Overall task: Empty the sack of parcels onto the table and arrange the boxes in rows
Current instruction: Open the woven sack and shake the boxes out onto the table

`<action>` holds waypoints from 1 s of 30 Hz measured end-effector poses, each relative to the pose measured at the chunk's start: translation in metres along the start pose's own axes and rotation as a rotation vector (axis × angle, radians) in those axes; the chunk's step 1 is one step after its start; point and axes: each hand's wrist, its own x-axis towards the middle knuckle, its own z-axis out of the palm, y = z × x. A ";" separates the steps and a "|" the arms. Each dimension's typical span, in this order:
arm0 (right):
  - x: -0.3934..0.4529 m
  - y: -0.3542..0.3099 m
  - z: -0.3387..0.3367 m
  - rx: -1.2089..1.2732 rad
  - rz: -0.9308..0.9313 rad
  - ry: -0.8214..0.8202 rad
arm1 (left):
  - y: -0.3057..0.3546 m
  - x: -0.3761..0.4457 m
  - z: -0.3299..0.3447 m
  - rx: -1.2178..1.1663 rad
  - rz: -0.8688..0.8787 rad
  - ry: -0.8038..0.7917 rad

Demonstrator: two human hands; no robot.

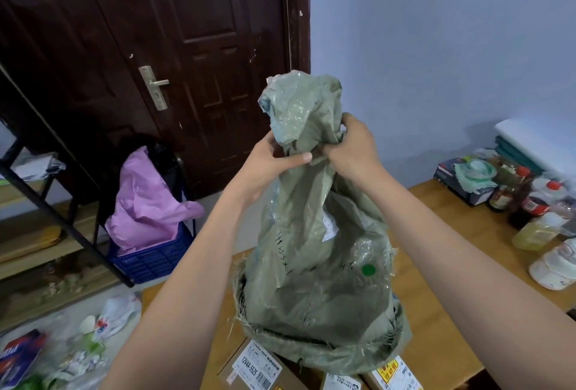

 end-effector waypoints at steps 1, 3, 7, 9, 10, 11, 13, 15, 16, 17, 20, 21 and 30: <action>0.001 -0.001 -0.001 0.022 -0.007 0.029 | -0.004 -0.001 -0.002 0.063 -0.017 -0.035; -0.001 -0.005 0.002 0.093 -0.013 0.041 | -0.011 -0.005 0.001 0.164 -0.053 -0.139; -0.007 -0.009 0.012 0.123 -0.033 0.045 | -0.014 -0.006 0.022 0.255 -0.071 -0.199; -0.009 -0.009 0.014 0.159 -0.017 0.051 | -0.019 -0.002 0.025 0.239 -0.055 -0.154; -0.009 -0.009 0.014 0.186 -0.002 0.047 | -0.022 0.000 0.025 0.226 -0.040 -0.125; -0.010 -0.009 0.014 0.195 0.016 0.038 | -0.025 0.002 0.026 0.211 -0.023 -0.088; -0.008 -0.009 0.016 0.164 0.037 -0.022 | -0.031 0.004 0.029 0.215 -0.021 0.010; -0.005 -0.008 0.014 0.129 0.033 -0.167 | -0.036 0.004 0.030 0.229 -0.050 0.113; -0.003 -0.007 0.011 0.115 0.031 -0.271 | -0.039 0.003 0.029 0.219 -0.061 0.144; -0.002 -0.005 0.006 0.099 0.028 -0.384 | -0.042 0.003 0.027 0.208 -0.069 0.161; 0.000 0.005 -0.010 -0.074 -0.017 -0.595 | -0.043 -0.001 0.020 0.174 -0.039 0.148; 0.002 0.012 -0.013 -0.166 -0.026 -0.600 | -0.041 -0.001 0.017 0.171 -0.029 0.128; 0.005 0.049 -0.004 -0.404 0.101 -0.586 | -0.038 0.001 0.008 0.132 -0.104 0.026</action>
